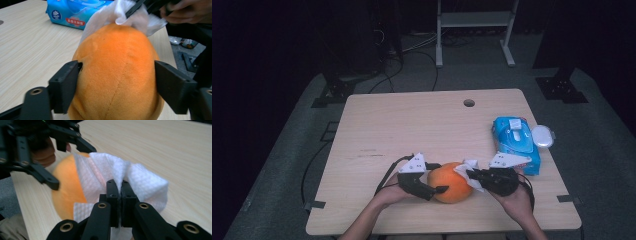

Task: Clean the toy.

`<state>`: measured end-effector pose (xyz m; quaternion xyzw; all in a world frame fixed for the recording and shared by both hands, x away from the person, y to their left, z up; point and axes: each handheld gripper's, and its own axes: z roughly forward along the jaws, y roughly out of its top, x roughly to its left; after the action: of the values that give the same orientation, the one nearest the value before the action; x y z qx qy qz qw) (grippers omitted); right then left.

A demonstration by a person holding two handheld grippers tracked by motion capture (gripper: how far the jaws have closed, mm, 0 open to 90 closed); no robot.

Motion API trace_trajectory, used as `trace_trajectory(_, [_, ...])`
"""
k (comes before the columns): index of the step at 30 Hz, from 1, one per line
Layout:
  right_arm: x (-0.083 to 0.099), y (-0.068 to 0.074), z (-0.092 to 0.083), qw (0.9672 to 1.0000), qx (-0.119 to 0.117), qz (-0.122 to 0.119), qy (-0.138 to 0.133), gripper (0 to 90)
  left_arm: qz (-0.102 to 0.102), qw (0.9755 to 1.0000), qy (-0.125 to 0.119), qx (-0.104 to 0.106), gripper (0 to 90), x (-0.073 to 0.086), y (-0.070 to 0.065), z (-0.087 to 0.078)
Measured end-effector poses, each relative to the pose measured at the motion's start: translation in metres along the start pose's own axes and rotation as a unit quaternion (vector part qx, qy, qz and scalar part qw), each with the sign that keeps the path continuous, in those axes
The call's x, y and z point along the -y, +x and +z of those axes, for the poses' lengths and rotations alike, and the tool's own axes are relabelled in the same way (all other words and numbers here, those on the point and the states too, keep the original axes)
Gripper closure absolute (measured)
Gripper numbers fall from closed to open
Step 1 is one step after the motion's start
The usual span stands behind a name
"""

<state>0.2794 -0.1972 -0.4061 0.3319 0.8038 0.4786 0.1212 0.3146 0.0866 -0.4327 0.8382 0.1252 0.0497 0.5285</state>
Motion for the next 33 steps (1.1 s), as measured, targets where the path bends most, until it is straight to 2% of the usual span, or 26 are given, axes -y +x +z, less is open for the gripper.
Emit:
trace_trajectory(1, [-0.002, 0.003, -0.001, 1.0, -0.002, -0.003, -0.005, 86.6, 0.002, 1.0, -0.002, -0.001, 24.6, 0.0, -0.001, 0.0])
trace_trajectory(3, [-0.008, 0.012, -0.003, 0.9993, -0.029, -0.009, -0.021, 86.6, 0.001, 1.0, -0.003, -0.002, 25.0, 0.0, -0.002, 0.002])
trace_trajectory(5, [-0.011, 0.02, -0.003, 0.9989, -0.037, -0.02, -0.023, 86.6, 0.004, 1.0, -0.002, -0.003, 24.4, -0.001, -0.003, 0.003])
trace_trajectory(8, [-0.013, 0.029, 0.002, 0.9985, -0.029, -0.046, -0.009, 86.6, 0.003, 1.0, -0.002, -0.003, 18.3, -0.002, -0.003, 0.002])
trace_trajectory(10, [-0.01, 0.025, 0.005, 0.9987, -0.027, -0.042, -0.001, 86.6, -0.012, 0.9999, -0.01, 0.006, 13.8, 0.0, 0.0, 0.002])
trace_trajectory(12, [-0.007, 0.018, 0.004, 0.9992, -0.031, -0.024, -0.001, 86.6, -0.009, 0.9999, -0.009, 0.005, 13.5, 0.001, -0.001, 0.003])
trace_trajectory(15, [-0.006, 0.012, 0.002, 0.9996, -0.019, -0.022, 0.002, 86.6, 0.0, 1.0, -0.006, 0.003, 17.2, 0.0, -0.002, 0.003])
trace_trajectory(19, [-0.001, 0.0, -0.001, 1.0, -0.002, -0.006, 0.006, 86.6, -0.002, 1.0, -0.008, 0.001, 17.9, 0.001, -0.002, 0.004])
trace_trajectory(21, [-0.003, 0.001, -0.003, 1.0, 0.0, -0.001, 0.001, 86.6, 0.002, 1.0, -0.006, -0.002, 19.7, -0.001, -0.004, 0.005])
trace_trajectory(22, [-0.005, 0.004, -0.004, 1.0, 0.001, -0.005, -0.004, 86.6, 0.003, 1.0, -0.007, -0.003, 19.7, -0.001, -0.005, 0.005])
trace_trajectory(24, [-0.01, 0.014, -0.004, 0.9997, -0.013, -0.018, -0.011, 86.5, 0.006, 1.0, -0.006, -0.003, 18.6, -0.002, -0.006, 0.007])
trace_trajectory(27, [-0.011, 0.022, 0.001, 0.999, -0.005, -0.044, 0.002, 86.6, 0.01, 0.9999, -0.004, -0.005, 14.1, -0.003, -0.006, 0.007])
trace_trajectory(29, [-0.008, 0.016, 0.003, 0.9993, -0.007, -0.037, 0.007, 86.6, 0.002, 0.9999, -0.008, -0.007, 11.2, -0.002, -0.004, 0.007])
trace_trajectory(33, [-0.003, 0.002, -0.001, 0.9999, -0.005, -0.012, 0.009, 86.5, -0.017, 0.9998, -0.009, 0.006, 8.3, 0.003, 0.002, 0.007])
